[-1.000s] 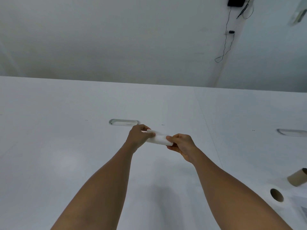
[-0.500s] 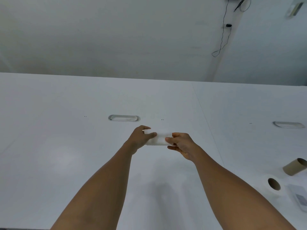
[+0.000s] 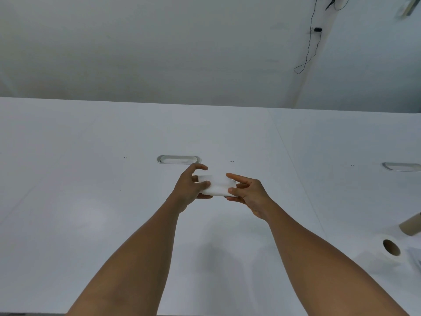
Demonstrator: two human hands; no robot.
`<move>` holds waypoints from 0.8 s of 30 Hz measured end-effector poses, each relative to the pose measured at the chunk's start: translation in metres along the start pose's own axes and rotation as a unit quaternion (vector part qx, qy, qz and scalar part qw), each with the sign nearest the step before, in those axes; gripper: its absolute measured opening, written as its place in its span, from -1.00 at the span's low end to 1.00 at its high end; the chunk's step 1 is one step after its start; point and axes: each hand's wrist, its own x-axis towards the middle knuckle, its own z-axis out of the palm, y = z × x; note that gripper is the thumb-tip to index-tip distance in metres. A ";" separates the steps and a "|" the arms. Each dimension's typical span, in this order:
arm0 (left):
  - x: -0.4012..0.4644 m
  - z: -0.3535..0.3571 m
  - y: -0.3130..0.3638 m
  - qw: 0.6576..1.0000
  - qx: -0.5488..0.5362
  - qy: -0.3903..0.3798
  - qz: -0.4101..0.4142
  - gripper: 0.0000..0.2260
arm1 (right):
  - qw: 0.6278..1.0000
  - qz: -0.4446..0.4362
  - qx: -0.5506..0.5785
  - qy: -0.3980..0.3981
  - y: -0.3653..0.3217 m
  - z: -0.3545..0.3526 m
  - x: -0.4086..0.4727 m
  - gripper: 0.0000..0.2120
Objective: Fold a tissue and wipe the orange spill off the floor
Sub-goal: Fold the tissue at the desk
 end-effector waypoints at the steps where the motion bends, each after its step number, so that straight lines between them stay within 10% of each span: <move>1: 0.000 -0.003 -0.001 1.000 0.001 -0.013 0.005 -0.72 | 1.000 -0.001 -0.002 0.002 0.001 0.002 0.001 -0.59; 11: 0.011 -0.017 -0.001 0.998 0.036 -0.046 -0.030 -0.60 | 1.000 0.010 -0.017 0.007 0.001 0.007 0.018 -0.65; 24: -0.059 -0.032 -0.010 0.978 0.105 0.170 -0.064 -0.49 | 0.976 0.009 -0.109 -0.188 -0.004 0.054 0.036 -0.63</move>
